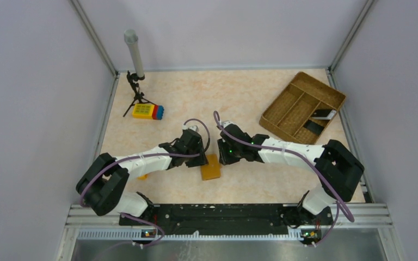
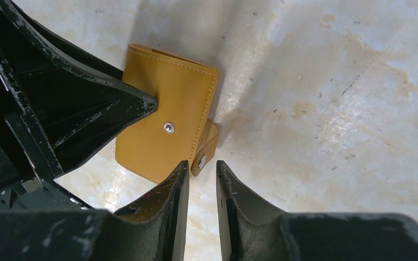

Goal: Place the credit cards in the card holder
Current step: Close the card holder at the center of the board.

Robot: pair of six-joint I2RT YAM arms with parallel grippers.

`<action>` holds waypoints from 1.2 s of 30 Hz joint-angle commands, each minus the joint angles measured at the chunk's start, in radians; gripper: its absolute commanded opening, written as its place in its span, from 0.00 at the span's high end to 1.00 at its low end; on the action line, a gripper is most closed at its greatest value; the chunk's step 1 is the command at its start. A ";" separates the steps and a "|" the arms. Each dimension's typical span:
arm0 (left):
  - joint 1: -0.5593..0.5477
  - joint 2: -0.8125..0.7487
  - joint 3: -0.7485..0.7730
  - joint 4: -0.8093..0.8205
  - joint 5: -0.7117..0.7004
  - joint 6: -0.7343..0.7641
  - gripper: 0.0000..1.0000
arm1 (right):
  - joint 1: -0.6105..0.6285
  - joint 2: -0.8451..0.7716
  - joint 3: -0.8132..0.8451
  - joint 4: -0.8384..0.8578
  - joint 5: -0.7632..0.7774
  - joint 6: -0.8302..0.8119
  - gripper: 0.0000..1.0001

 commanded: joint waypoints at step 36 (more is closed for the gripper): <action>-0.009 0.051 -0.021 -0.106 -0.069 0.035 0.66 | 0.027 0.040 0.075 -0.018 -0.027 0.005 0.82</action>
